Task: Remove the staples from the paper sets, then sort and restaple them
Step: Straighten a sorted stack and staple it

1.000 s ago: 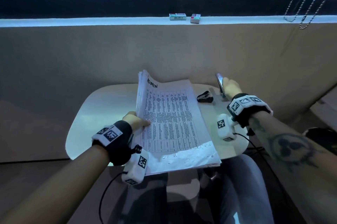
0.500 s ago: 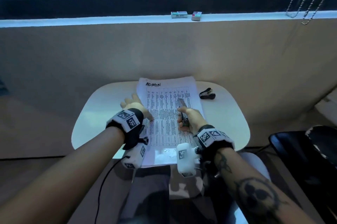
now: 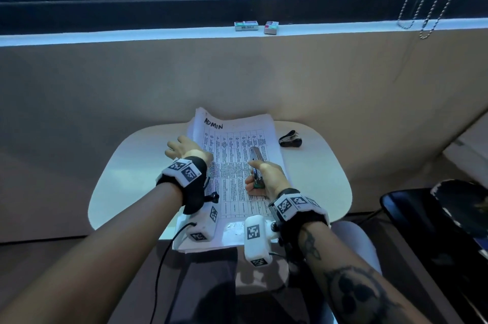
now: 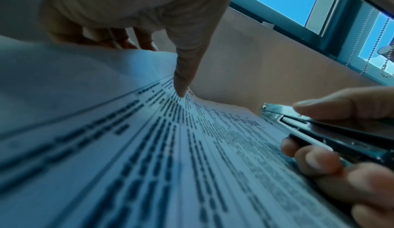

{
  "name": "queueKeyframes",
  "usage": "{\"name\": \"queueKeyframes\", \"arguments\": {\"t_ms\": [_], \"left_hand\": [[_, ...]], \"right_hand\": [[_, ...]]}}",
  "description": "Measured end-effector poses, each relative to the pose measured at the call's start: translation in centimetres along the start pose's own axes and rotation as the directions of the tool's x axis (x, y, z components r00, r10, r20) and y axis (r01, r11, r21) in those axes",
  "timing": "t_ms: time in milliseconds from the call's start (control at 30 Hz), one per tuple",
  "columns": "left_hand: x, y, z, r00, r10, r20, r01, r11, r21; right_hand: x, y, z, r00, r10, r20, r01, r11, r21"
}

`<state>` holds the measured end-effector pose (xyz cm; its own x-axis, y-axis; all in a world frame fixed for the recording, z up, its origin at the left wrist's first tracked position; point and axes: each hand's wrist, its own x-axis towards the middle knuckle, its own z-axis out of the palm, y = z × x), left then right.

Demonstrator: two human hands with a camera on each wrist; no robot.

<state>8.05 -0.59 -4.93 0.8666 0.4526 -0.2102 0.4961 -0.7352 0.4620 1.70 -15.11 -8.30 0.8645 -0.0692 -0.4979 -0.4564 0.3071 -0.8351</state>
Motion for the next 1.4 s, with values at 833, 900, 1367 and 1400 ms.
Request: {"name": "queueKeyframes", "arguments": {"t_ms": [833,900,1367,1400], "left_hand": [[-0.3,-1.6,-6.4,0.839,0.516,0.172,-0.146,0.519,-0.842],[-1.5,-1.0,-8.6,0.817,0.572,0.076,-0.202,0.407,-0.891],[-5.7,-1.6,-11.5,0.677,0.718,-0.164,-0.463,0.241,-0.853],[-5.8,-1.4,-11.9,0.675,0.711,-0.197,-0.474,0.213,-0.854]], "right_hand": [[-4.1,-6.9,-1.6,0.889,-0.457,0.014,0.456,0.885,-0.098],[-4.9,-9.7,-1.8,0.779,-0.618,-0.105,0.582,0.776,-0.245],[-8.4,-10.4,0.0,0.469,-0.862,-0.193,0.772,0.506,-0.384],[-8.3,-10.1,-0.1,0.472,-0.858,-0.203,0.769,0.514,-0.38]]}}
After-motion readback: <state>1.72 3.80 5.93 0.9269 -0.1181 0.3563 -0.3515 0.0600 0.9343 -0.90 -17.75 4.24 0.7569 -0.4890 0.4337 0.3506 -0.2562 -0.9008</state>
